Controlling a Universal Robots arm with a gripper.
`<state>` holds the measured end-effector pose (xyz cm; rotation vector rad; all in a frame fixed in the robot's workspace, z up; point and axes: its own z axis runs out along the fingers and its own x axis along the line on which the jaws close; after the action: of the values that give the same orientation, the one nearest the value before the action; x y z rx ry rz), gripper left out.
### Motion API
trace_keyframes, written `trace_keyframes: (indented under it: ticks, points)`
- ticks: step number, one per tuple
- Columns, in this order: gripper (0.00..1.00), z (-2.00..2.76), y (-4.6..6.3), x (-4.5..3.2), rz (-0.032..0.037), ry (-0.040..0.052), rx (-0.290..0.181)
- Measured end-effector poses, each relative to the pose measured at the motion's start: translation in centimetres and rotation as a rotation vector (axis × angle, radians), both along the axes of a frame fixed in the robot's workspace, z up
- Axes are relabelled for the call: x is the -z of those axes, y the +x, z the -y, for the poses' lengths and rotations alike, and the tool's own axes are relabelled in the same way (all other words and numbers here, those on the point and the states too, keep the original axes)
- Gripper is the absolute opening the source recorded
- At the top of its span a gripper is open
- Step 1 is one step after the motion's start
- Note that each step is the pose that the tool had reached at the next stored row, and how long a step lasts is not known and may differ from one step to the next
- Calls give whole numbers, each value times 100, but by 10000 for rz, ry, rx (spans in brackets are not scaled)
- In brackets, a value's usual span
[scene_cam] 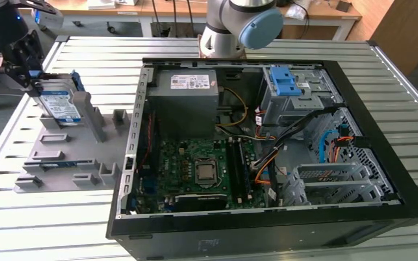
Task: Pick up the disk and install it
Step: 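Pick up the disk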
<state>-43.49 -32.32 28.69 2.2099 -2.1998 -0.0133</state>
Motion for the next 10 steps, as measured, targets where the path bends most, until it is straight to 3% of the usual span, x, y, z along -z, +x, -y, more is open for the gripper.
trace_keyframes:
  ticks: [2,10]
  points:
    - [47,0,0,2,3,1,0]
    - [47,0,0,-23,4,1,0]
